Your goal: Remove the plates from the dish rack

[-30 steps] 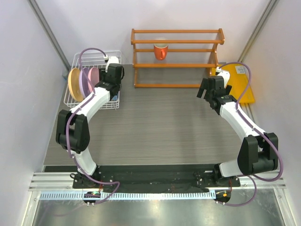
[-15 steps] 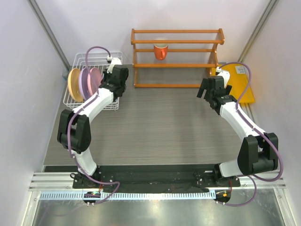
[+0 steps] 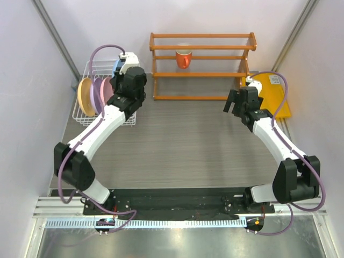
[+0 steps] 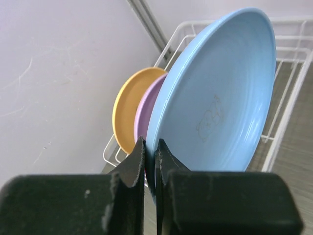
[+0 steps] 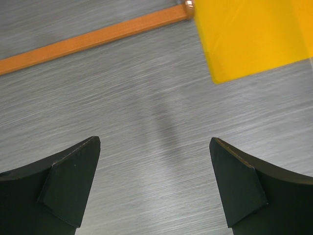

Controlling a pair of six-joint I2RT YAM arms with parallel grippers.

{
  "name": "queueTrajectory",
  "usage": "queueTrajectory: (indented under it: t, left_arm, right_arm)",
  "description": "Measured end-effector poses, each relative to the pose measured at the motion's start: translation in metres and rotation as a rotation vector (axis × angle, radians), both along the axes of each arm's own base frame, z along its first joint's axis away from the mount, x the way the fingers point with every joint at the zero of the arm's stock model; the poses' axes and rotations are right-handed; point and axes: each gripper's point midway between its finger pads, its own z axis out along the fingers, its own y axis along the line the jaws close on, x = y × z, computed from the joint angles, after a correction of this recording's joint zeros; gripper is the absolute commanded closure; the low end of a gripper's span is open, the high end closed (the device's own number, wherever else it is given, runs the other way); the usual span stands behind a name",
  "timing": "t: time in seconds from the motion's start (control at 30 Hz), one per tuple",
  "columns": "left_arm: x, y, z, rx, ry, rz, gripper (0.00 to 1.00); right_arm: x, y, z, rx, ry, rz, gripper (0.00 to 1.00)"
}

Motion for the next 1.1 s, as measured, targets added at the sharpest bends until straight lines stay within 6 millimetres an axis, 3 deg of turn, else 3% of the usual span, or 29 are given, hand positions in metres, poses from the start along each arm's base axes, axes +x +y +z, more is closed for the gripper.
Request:
queueTrajectory:
  t: [0.17, 0.33, 0.43, 0.63, 0.8, 0.93, 1.1]
  left_arm:
    - [-0.02, -0.017, 0.037, -0.122, -0.074, -0.112, 1.0]
    - [-0.038, -0.04, 0.039, -0.332, -0.088, -0.272, 1.0]
    - [-0.046, -0.058, 0.022, -0.453, -0.058, -0.352, 1.0]
    - [-0.053, -0.091, -0.039, -0.603, 0.089, -0.432, 1.0]
    - [-0.059, -0.11, -0.07, -0.685, 0.172, -0.465, 1.0]
    - [-0.062, -0.124, -0.073, -0.743, 0.182, -0.496, 1.0]
    - [-0.064, -0.14, -0.072, -0.794, 0.18, -0.538, 1.0]
  right_arm:
    - [0.0, 0.028, 0.021, 0.109, -0.043, 0.119, 0.01]
    - [0.004, 0.069, 0.047, 0.286, -0.107, 0.271, 0.05]
    - [0.002, 0.094, 0.058, 0.393, -0.128, 0.346, 0.06]
    - [-0.002, 0.145, 0.076, 0.509, -0.169, 0.491, 0.05]
    - [-0.01, 0.189, 0.061, 0.543, -0.123, 0.585, 0.05]
    - [-0.012, 0.209, 0.036, 0.545, -0.054, 0.615, 0.05]
    - [-0.012, 0.221, 0.006, 0.544, 0.018, 0.619, 0.09]
